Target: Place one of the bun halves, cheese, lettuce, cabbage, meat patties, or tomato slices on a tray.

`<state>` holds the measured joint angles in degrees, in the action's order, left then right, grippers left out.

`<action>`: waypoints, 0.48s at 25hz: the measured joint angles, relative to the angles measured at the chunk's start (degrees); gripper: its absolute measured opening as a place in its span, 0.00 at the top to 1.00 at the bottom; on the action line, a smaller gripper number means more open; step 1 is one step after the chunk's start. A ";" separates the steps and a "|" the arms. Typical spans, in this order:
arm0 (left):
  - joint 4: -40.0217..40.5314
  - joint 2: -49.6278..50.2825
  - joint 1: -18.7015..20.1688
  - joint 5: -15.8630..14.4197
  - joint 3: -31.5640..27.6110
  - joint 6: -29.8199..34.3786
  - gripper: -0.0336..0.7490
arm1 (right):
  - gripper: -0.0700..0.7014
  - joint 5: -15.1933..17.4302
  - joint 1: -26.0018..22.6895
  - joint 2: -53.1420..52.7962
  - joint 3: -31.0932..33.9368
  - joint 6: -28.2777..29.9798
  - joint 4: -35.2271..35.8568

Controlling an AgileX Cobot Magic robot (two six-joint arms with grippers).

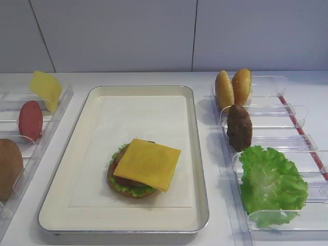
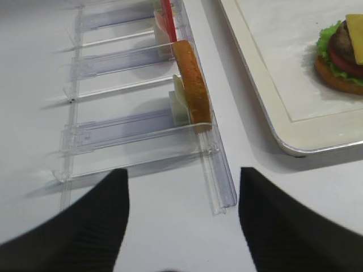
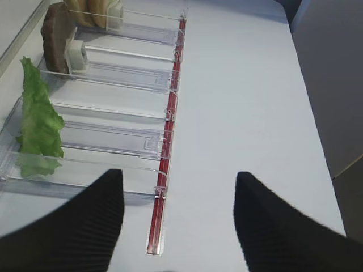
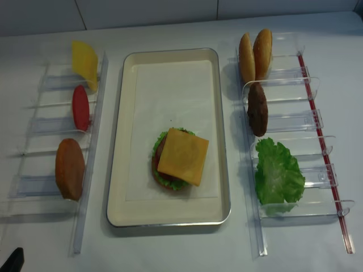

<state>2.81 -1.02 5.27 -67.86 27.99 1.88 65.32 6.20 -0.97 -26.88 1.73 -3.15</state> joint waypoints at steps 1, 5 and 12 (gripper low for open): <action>0.00 0.00 0.00 0.00 0.00 0.00 0.43 | 0.33 0.00 0.00 0.00 0.00 0.00 0.00; 0.00 0.00 0.00 0.00 0.00 0.00 0.43 | 0.33 0.00 0.00 0.00 0.00 0.00 0.00; 0.00 0.00 0.00 0.00 0.00 0.00 0.43 | 0.33 0.00 0.00 0.00 0.00 0.00 0.00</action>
<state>2.81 -1.02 5.27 -67.86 27.99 1.88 65.32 6.20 -0.97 -26.88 1.73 -3.15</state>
